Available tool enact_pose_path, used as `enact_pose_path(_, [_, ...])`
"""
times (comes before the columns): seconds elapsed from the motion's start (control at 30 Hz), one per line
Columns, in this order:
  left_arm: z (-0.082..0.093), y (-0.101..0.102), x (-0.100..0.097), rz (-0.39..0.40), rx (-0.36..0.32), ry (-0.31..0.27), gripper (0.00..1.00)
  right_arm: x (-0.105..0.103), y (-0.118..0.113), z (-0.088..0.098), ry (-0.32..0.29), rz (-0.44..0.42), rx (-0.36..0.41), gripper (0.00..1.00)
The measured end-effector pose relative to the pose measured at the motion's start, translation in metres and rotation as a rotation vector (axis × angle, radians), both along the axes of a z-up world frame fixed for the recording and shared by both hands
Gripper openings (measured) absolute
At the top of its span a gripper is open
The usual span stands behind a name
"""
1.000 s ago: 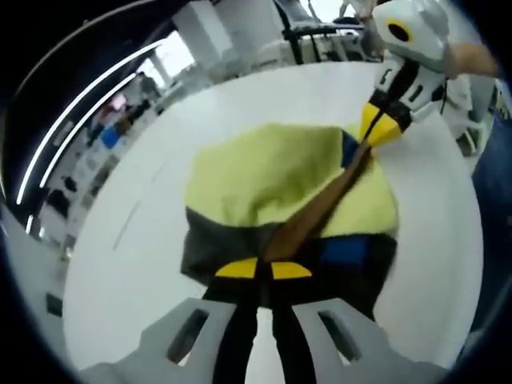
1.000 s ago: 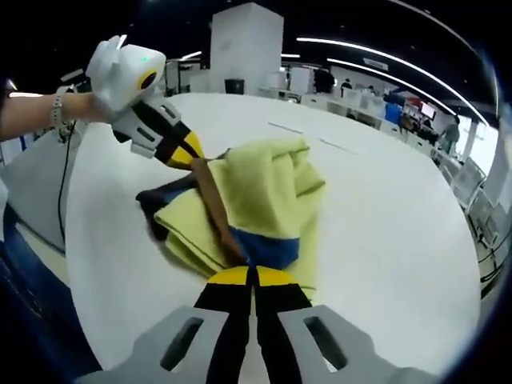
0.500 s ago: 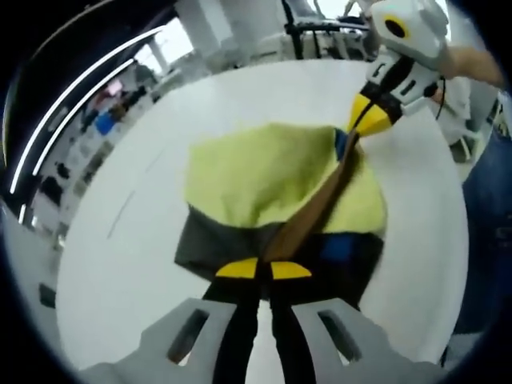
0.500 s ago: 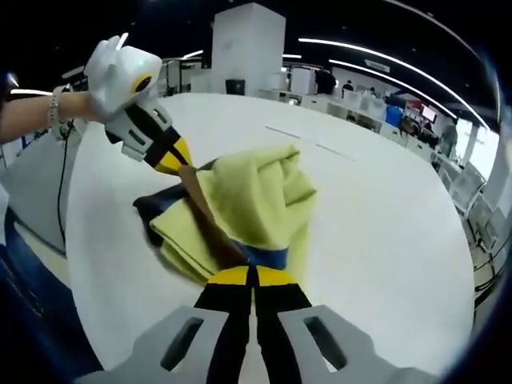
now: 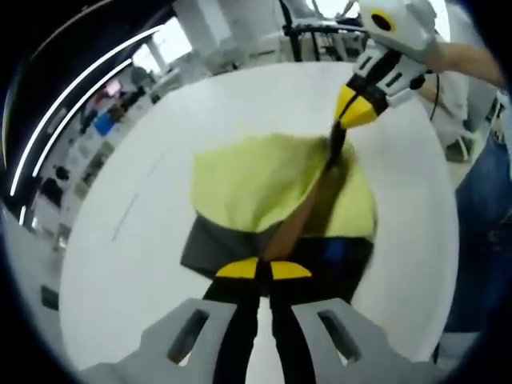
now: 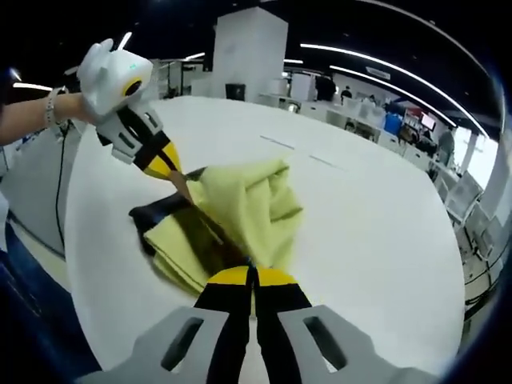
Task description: Fold the garment on the visible template until the final outline fits inside the template.
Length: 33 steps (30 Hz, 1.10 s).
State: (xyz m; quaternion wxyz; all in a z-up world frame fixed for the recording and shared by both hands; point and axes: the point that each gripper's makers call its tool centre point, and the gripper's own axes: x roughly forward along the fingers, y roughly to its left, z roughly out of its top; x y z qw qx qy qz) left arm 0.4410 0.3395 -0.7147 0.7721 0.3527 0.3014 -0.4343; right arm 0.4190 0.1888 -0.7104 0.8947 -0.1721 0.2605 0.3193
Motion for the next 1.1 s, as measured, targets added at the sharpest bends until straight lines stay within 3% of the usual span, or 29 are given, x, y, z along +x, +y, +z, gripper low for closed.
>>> enact_pose_path(0.73, [0.027, -0.001, -0.002, 0.026, 0.032, 0.036, 0.00, 0.017, -0.003, 0.035, -0.053, 0.013, -0.008, 0.01])
enact_pose_path(0.97, [0.040, 0.006, -0.001, 0.063, 0.021, 0.036, 0.00, 0.017, 0.003, 0.050, -0.056, 0.020, 0.041, 0.01])
enact_pose_path(1.1, [0.049, 0.010, -0.001, 0.089, 0.022, 0.040, 0.00, 0.018, 0.007, 0.058, -0.038, 0.018, 0.111, 0.01])
